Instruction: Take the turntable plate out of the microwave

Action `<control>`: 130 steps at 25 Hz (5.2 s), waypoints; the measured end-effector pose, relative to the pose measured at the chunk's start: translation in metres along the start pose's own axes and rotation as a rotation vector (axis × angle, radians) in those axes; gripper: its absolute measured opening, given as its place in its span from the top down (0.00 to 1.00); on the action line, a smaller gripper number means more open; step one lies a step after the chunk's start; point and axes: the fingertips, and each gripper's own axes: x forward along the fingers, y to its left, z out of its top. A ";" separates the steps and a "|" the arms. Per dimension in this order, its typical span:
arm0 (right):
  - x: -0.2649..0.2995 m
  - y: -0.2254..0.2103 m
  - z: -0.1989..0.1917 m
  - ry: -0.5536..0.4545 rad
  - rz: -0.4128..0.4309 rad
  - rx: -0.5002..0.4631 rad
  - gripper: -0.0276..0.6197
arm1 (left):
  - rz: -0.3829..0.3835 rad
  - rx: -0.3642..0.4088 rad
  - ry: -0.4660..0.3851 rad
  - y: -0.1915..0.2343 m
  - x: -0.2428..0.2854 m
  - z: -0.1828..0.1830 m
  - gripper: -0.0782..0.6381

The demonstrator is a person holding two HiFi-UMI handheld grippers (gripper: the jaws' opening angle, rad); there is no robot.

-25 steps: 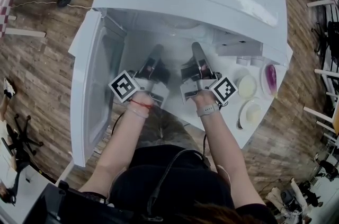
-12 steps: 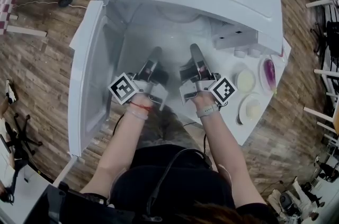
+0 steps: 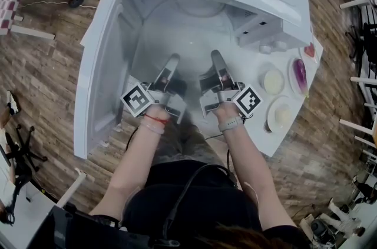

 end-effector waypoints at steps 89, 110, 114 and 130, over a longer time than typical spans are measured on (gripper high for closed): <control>-0.228 -0.048 -0.006 -0.277 -0.244 0.148 0.88 | 0.148 -0.076 0.369 0.051 -0.076 -0.166 0.84; -0.226 -0.045 -0.049 0.004 -0.311 0.213 0.80 | 0.182 -0.104 0.327 0.056 -0.079 -0.162 0.84; -0.225 -0.042 -0.066 0.077 -0.306 0.246 0.80 | 0.188 -0.101 0.325 0.056 -0.079 -0.162 0.84; -0.229 -0.034 -0.074 0.083 -0.270 0.294 0.87 | 0.204 -0.051 0.323 0.058 -0.079 -0.162 0.85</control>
